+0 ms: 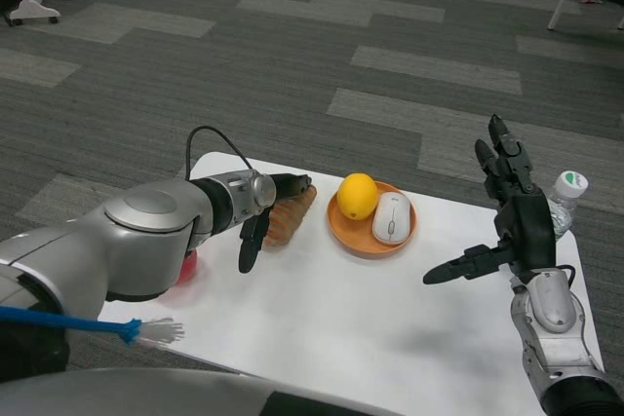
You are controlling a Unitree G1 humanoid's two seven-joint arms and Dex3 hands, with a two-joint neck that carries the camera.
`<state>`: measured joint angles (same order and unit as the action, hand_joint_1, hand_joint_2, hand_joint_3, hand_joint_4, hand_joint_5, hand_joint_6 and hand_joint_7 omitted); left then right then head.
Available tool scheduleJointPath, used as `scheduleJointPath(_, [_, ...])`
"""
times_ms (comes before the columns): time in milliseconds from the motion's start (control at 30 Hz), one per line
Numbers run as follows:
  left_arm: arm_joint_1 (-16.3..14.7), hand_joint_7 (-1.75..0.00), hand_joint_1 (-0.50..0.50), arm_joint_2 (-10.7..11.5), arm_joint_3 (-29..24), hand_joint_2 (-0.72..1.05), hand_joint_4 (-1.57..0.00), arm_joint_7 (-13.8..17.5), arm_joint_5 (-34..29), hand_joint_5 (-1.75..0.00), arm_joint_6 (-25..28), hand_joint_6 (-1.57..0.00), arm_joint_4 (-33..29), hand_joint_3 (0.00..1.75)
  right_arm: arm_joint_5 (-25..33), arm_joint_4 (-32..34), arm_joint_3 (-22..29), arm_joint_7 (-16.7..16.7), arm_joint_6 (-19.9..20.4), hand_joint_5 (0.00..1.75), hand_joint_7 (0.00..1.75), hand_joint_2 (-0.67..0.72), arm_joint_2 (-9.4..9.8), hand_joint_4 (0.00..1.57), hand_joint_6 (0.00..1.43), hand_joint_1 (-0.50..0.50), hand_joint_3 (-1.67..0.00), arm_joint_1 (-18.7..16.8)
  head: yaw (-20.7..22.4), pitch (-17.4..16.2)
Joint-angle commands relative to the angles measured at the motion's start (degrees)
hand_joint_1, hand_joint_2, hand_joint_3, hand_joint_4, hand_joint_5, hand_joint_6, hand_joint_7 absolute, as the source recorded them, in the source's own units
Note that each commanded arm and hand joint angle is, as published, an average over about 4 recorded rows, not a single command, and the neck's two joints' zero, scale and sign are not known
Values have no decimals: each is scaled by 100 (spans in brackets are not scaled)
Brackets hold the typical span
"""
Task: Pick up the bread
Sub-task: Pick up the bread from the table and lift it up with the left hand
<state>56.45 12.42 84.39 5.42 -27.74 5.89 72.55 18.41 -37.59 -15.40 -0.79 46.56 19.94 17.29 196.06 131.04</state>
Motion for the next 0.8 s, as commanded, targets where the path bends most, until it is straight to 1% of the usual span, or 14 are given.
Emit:
scheduleJointPath(33, [-332, -14, -50, 76, 69, -50, 0, 285, 25, -10, 114, 0, -54, 9, 49, -3, 37, 17, 28, 19, 0, 15, -23, 0, 0, -33, 0, -75, 9, 1])
scheduleJointPath(200, [-361, -16, -48, 76, 25, -44, 0, 269, 16, -10, 109, 0, -30, 9, 49, 2, 37, 17, 26, 19, 0, 15, -26, 0, 0, -33, 0, -77, 16, 9])
scheduleJointPath(267, [-374, -19, -46, 76, -6, -26, 0, 258, 14, -10, 105, 0, -21, 4, 49, 8, 37, 17, 28, 19, 0, 15, -26, 0, 0, -33, 0, -79, 11, 11])
scheduleJointPath(333, [-380, -17, -40, 76, -23, -2, 0, 254, 10, -10, 105, 0, -21, 4, 49, 13, 37, 17, 28, 19, 0, 15, -26, 0, 0, -33, 0, -83, 6, 14])
scheduleJointPath(400, [-391, -14, -20, 76, -50, 25, 0, 243, -1, -10, 100, 0, -19, 9, 49, 15, 37, 17, 28, 19, 0, 15, -26, 0, 0, -33, 0, -85, 2, 17])
scheduleJointPath(433, [-398, -14, -12, 76, -63, 34, 0, 236, -8, -10, 96, 0, -17, 9, 49, 15, 37, 17, 28, 19, 0, 15, -26, 0, 0, -33, 0, -85, 4, 16])
scheduleJointPath(467, [-402, -16, 0, 74, -72, 49, 0, 232, -14, -10, 92, 0, -15, 9, 49, 15, 37, 17, 28, 19, 0, 15, -26, 0, 0, -33, 0, -85, 4, 16])
scheduleJointPath(500, [-407, -17, 3, 72, -80, 56, 0, 228, -21, -10, 87, 0, -13, 9, 49, 15, 37, 17, 28, 19, 0, 15, -26, 0, 0, -33, 0, -85, 4, 16])
scheduleJointPath(567, [-420, -17, 13, 68, -116, 78, 0, 206, -30, -10, 87, 0, -4, 9, 49, 15, 37, 17, 28, 19, 0, 15, -26, 0, 0, -33, 0, -85, -1, 15])
scheduleJointPath(633, [-446, -14, 17, 68, -177, 91, 0, 166, -30, -10, 78, 0, 5, 9, 49, 15, 37, 17, 28, 19, 0, 15, -26, 0, 0, -33, 0, -85, -7, 15])
scheduleJointPath(733, [-470, -19, 19, 65, -212, 103, 0, 111, -30, -10, 39, 0, 11, 9, 49, 15, 42, 20, 26, 19, 0, 15, -26, 0, 0, -33, 0, -85, -9, 20])
scheduleJointPath(800, [-488, -21, 24, 61, -217, 105, 0, 56, -30, -15, -20, 0, 27, 9, 49, 17, 46, 22, 24, 19, 0, 15, -26, 0, 0, -33, 0, -85, -10, 23])
